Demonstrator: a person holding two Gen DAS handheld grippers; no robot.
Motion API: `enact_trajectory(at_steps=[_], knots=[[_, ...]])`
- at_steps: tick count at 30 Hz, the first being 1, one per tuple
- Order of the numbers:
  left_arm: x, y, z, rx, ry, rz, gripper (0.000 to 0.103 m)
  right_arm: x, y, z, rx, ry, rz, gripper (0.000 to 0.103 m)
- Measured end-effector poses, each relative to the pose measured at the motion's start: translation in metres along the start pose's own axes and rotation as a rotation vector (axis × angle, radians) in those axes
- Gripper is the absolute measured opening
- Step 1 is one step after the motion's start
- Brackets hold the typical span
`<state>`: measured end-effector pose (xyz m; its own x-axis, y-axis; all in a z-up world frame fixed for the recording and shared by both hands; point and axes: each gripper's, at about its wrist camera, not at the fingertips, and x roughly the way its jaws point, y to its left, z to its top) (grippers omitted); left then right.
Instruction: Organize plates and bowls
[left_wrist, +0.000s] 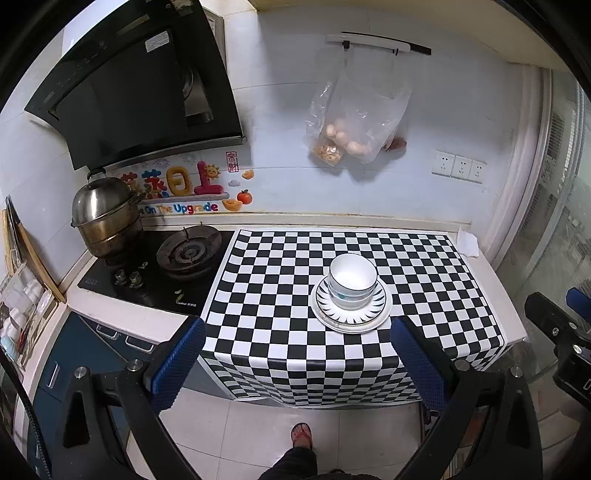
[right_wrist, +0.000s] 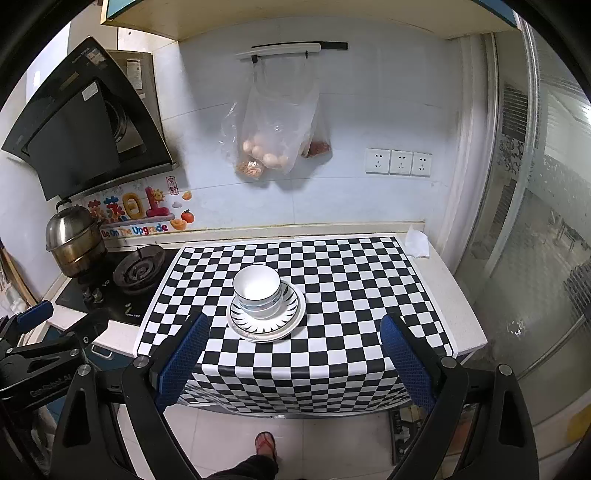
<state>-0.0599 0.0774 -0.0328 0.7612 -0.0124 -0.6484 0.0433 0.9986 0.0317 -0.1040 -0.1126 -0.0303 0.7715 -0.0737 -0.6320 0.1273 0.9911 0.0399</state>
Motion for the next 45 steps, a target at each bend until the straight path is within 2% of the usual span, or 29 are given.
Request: enact_trajectory(at_steps=[45], knots=[[-0.010,-0.005,-0.005,-0.020,-0.015,0.034,0.102,0.010,-0.014,0.011,-0.021,0.005,0.013,0.096]])
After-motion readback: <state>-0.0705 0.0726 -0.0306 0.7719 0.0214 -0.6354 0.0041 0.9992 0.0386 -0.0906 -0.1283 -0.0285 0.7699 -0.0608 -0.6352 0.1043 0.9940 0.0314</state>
